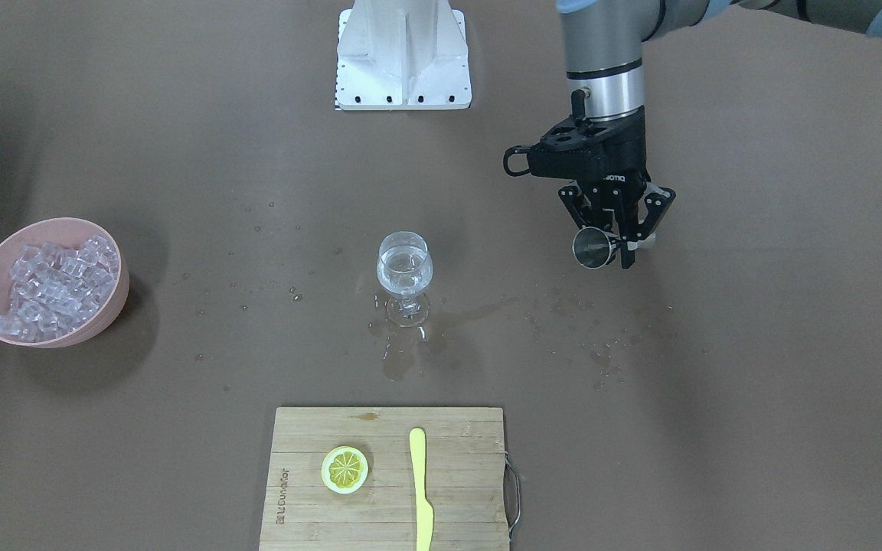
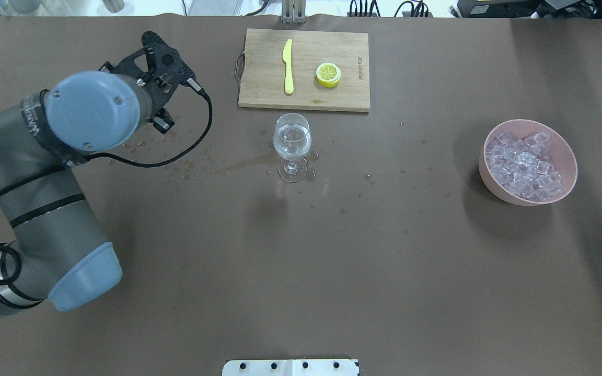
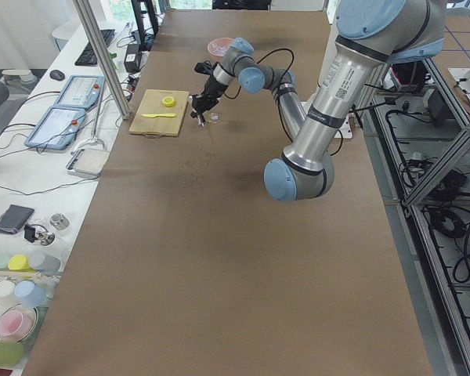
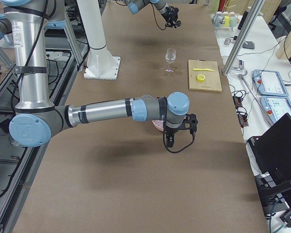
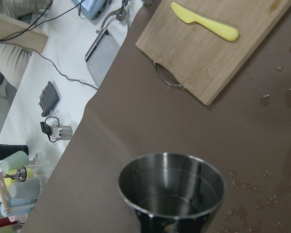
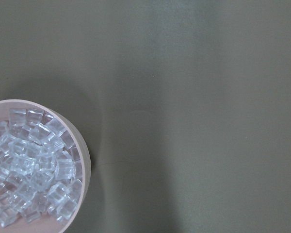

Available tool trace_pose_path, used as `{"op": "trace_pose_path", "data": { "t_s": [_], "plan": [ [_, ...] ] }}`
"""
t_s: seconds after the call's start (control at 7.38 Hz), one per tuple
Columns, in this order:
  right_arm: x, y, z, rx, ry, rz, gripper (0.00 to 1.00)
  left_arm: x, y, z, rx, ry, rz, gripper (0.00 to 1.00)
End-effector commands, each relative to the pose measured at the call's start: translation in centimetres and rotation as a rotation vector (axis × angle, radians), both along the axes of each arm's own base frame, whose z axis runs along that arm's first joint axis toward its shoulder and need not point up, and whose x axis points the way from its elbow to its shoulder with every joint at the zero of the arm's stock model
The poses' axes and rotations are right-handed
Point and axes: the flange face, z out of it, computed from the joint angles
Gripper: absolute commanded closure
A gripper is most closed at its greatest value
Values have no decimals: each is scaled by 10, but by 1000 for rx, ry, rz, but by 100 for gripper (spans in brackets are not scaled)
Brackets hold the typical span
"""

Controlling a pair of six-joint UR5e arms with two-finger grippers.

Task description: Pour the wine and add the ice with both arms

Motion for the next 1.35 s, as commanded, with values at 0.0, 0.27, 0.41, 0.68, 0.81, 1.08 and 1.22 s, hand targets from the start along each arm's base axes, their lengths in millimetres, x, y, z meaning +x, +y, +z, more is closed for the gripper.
{"op": "trace_pose_path", "data": {
  "t_s": [0.0,0.27,0.41,0.68,0.81,1.08,1.22],
  "plan": [
    [0,0,-1,-4,1,6,0,-33,10,84,32,152,-84,100],
    [0,0,-1,-4,1,6,0,-52,3,120,31,301,-197,100],
    [-1,0,-1,-4,1,4,0,-48,-3,134,8,400,-265,100],
    [-1,0,-1,-4,-1,4,0,-48,-11,164,30,608,-396,100],
    [-1,0,-1,-4,1,4,0,-44,-18,186,36,656,-456,100],
    [-1,0,-2,-3,1,3,0,-43,-27,234,96,641,-535,100],
    [-1,0,-3,-1,-1,3,0,-47,-28,260,118,656,-573,100]
  ]
}}
